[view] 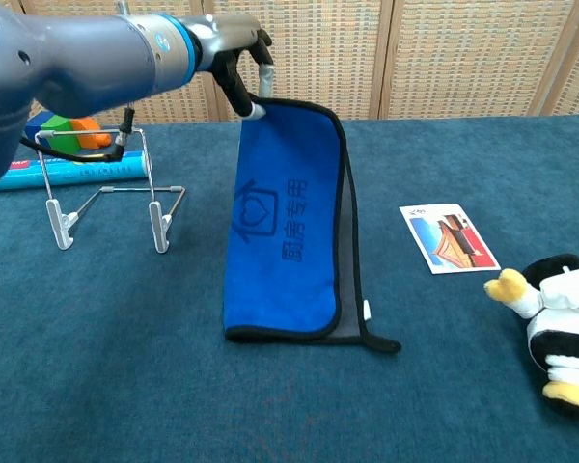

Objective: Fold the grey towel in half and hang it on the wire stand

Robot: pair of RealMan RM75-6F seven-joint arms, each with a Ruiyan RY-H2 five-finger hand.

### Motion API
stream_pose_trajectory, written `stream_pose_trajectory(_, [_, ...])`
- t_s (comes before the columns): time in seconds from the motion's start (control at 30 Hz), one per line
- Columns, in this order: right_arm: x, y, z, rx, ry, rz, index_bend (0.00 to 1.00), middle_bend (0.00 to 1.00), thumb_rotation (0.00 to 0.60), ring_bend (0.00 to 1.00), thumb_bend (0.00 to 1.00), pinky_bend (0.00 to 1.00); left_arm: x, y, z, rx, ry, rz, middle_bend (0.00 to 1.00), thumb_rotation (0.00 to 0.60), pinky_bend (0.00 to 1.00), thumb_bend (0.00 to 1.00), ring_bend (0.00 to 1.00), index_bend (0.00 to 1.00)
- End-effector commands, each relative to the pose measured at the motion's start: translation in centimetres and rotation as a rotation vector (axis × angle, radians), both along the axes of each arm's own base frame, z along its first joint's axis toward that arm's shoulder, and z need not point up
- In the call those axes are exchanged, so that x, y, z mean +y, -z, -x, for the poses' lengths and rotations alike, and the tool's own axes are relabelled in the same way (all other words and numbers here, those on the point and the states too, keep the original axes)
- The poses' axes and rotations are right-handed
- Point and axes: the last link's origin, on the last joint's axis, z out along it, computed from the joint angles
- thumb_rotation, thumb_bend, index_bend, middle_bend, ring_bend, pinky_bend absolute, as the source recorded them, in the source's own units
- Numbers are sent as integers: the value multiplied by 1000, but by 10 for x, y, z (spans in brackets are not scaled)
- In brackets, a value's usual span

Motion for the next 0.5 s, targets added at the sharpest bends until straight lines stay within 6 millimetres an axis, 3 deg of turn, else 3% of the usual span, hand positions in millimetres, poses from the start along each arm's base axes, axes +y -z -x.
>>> stream_pose_trajectory(0.03, [-1,2,1,4,5,-5,0,0,600,0,0,0,24,-31,2,-44,-40,-71,0,600,0,602,0,843])
stream_pose_trajectory(0.17, [-3,2,1,4,11,-1,0,0,600,0,0,0,37,-51,7,-48,-57,-91,0,600,0,603,0,844])
stream_pose_trajectory(0.5, [-3,4,1,7,15,-11,0,0,600,0,0,0,48,-94,27,-17,-56,-147,0,600,0,587,0,845])
